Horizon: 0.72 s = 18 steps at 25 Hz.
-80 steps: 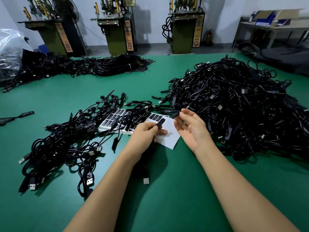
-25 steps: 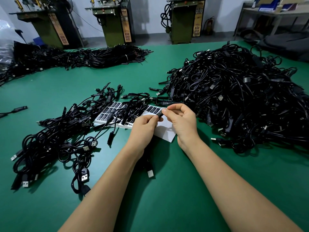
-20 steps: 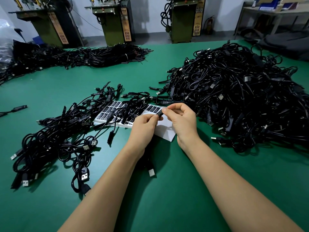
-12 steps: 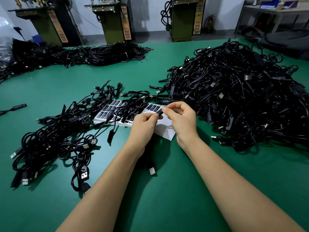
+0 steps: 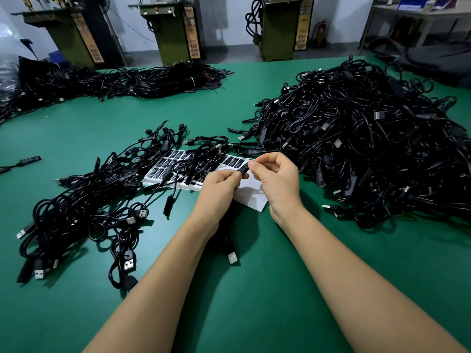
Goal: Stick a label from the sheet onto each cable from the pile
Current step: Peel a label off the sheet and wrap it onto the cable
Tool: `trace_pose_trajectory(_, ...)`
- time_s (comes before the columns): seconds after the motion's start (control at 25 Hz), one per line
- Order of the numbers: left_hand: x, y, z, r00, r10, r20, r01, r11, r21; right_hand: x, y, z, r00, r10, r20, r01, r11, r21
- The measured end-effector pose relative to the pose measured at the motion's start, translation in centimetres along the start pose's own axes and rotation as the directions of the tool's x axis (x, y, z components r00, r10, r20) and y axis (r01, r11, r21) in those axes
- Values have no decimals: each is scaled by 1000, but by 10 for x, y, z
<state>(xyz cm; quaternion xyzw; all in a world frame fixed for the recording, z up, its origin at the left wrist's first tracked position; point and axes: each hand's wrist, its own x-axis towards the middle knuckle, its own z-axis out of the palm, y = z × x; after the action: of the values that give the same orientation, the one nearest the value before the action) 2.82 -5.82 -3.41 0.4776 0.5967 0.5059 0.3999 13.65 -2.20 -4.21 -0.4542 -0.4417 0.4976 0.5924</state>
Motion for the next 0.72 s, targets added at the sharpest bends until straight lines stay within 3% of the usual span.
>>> trace_pose_trajectory(0.72, 2, -5, 2, 998, 67, -18, -65, 995, 78, 0, 2, 2, 1000, 3, -19, -3, 1000, -16)
